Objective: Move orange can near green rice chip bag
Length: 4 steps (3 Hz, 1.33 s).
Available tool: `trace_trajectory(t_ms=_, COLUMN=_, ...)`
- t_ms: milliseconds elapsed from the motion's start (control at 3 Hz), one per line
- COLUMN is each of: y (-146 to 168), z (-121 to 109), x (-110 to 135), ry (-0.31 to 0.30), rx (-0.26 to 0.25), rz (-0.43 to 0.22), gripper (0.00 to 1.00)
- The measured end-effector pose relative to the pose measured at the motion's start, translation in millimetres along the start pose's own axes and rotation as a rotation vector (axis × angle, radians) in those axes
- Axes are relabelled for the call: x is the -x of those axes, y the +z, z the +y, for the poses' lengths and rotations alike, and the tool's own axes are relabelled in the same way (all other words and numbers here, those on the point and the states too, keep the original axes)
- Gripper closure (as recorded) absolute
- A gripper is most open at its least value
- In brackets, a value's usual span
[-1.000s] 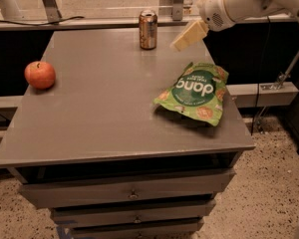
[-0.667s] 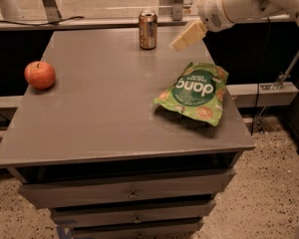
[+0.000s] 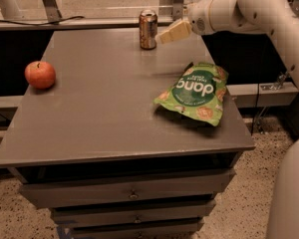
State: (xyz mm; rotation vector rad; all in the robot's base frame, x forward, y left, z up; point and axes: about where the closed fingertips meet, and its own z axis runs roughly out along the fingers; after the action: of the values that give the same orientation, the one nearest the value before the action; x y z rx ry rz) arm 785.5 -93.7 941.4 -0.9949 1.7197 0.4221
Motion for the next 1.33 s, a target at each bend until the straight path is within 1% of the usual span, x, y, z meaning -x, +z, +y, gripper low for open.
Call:
trace_trajectory(t_ms=333, y=38.1, z=-14.1, x=1.3, ry=0.079, rx=0.006, rz=-0.083, gripper=0.00)
trace_trajectory(t_ms=667, y=67.2, z=-24.1, x=3.4, ry=0.114, rx=0.016, rz=-0.124, gripper=0.00)
trace_trajectory(t_ms=1000, y=87.7, z=-25.7, x=11.0, ry=0.103, rx=0.036, rz=-0.133, gripper=0.00)
trace_trajectory(t_ms=1333, y=105.4, z=-22.5, x=10.1, ry=0.091, rx=0.049, rz=-0.106, gripper=0.16)
